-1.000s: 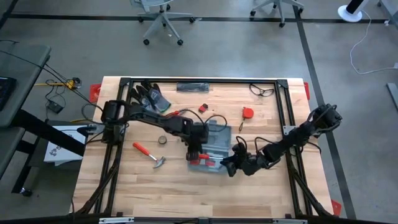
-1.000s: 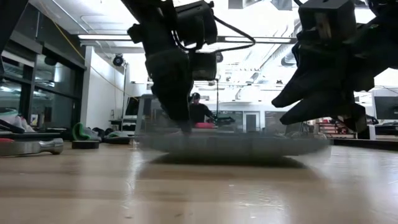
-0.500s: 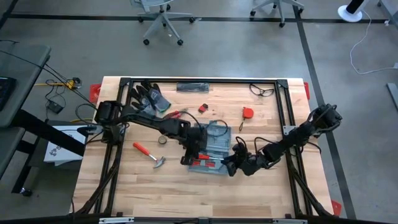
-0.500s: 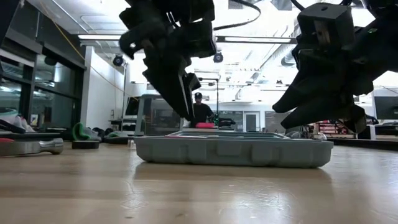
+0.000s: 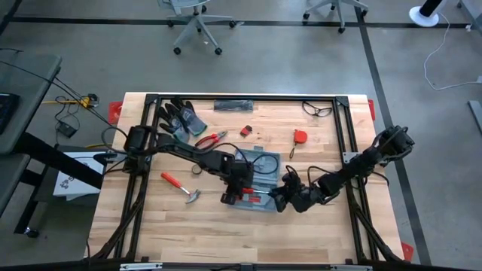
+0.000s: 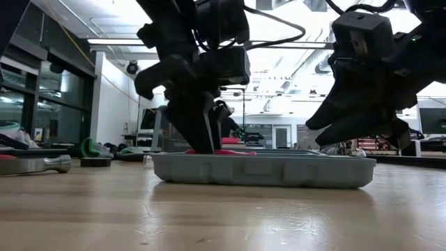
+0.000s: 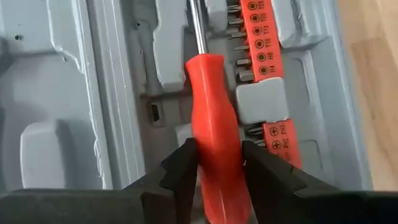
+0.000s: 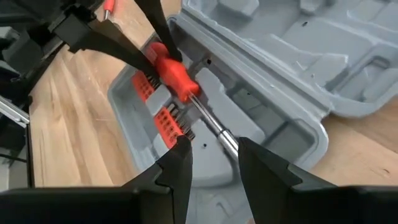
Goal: Prefit tool cases
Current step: Remove the nut driver from the gray prefit tool case
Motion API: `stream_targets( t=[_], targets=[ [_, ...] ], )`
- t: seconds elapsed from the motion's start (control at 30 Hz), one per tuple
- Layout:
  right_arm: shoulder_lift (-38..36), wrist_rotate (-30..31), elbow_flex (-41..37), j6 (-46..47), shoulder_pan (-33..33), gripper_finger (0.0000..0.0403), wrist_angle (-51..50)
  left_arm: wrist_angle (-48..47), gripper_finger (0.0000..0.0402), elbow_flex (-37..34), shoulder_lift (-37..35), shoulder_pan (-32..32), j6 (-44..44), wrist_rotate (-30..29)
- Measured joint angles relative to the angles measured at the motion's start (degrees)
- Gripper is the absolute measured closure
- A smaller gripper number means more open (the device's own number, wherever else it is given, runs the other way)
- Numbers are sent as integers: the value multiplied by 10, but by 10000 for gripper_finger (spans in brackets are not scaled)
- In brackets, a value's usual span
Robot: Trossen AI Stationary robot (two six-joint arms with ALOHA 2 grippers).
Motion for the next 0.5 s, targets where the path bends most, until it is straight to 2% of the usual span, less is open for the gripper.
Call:
stream_targets(
  t=[0.13,0.27,0.47,0.5],
  targets=[
    [0,0,0,2,0,279,-1,5,291,1,5,0,-8,3],
    [0,0,0,2,0,279,-2,10,353,0,5,-1,-34,9],
    [0,0,0,17,0,279,-1,34,357,-2,-2,-1,-72,24],
    [0,0,0,17,0,279,2,41,377,-1,-10,-1,-75,26]
  ],
)
